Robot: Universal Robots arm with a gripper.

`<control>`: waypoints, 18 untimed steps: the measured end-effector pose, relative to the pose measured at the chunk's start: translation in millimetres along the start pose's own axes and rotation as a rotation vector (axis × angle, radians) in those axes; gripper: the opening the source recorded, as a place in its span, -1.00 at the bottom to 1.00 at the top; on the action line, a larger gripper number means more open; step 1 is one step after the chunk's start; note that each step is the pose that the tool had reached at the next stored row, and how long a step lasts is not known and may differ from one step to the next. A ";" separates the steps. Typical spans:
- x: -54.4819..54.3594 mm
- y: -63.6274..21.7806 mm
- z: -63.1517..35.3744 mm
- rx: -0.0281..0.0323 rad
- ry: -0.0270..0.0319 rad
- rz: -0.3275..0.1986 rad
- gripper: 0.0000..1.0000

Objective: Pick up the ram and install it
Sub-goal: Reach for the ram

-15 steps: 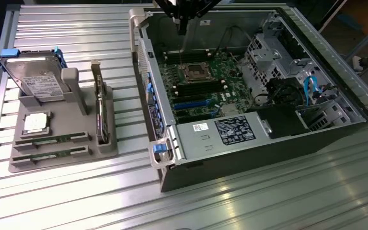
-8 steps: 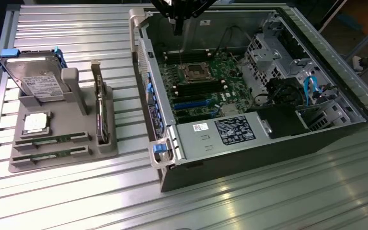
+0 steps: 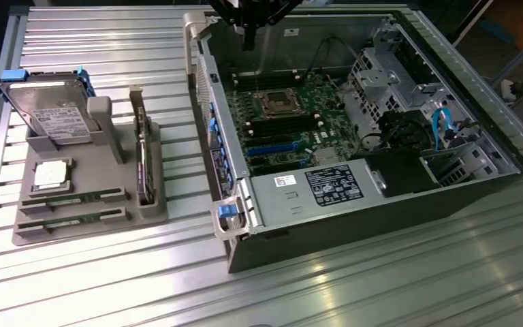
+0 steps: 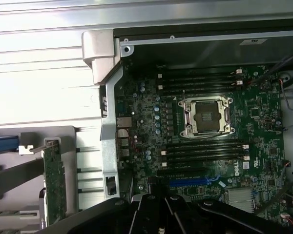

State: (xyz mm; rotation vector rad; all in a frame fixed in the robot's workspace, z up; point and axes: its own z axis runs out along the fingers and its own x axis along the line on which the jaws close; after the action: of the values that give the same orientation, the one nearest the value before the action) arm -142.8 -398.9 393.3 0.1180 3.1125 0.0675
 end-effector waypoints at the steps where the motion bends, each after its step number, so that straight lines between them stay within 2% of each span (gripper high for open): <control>1: 1.4 -0.1 0.0 -0.0001 -0.0001 0.000 -0.79; 18: 27.4 -2.1 -0.7 -0.0001 -0.0001 0.000 -0.79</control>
State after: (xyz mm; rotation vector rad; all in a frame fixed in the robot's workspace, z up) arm -170.3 -398.9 393.3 0.1181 3.1125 0.0676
